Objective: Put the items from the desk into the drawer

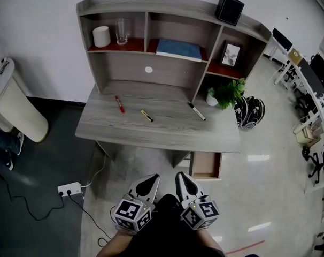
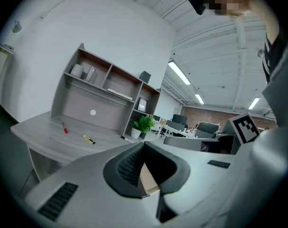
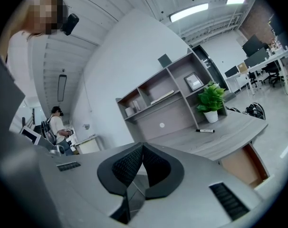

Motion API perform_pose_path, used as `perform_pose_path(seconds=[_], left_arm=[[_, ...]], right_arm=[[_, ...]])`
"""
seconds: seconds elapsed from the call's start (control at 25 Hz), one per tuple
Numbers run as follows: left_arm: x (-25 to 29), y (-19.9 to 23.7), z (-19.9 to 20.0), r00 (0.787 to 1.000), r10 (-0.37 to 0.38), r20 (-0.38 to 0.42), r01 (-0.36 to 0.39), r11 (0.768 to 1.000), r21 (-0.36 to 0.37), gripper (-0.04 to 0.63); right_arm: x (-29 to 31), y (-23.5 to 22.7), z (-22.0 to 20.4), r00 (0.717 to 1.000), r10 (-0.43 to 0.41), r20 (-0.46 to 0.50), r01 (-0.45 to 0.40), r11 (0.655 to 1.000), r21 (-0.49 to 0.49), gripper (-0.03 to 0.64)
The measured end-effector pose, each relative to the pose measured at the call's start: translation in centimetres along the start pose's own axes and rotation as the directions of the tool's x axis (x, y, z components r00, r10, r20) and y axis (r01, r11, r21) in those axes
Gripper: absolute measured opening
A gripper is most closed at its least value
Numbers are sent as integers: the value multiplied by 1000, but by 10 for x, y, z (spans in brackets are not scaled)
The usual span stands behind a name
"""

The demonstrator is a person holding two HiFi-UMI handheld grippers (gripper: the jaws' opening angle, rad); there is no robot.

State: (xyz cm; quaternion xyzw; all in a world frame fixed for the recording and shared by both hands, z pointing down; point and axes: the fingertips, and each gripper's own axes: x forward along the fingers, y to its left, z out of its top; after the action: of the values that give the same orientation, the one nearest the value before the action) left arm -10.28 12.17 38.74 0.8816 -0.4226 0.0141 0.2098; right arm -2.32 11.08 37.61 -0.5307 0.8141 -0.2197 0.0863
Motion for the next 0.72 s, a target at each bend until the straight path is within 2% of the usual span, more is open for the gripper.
perform_pose_path(seconds=[0.28,0.72], left_arm=[[-4,4,-7,1000,1,-15,-1,1000,-11,14],[17,4,-12,998,-34,-49,34,999,-6,14]], right_arm=[[-3,-4,-3,1000,-27,-3,27,1000,-4,14],[7,-25,-4,998,-69,-12,69,998,12,14]])
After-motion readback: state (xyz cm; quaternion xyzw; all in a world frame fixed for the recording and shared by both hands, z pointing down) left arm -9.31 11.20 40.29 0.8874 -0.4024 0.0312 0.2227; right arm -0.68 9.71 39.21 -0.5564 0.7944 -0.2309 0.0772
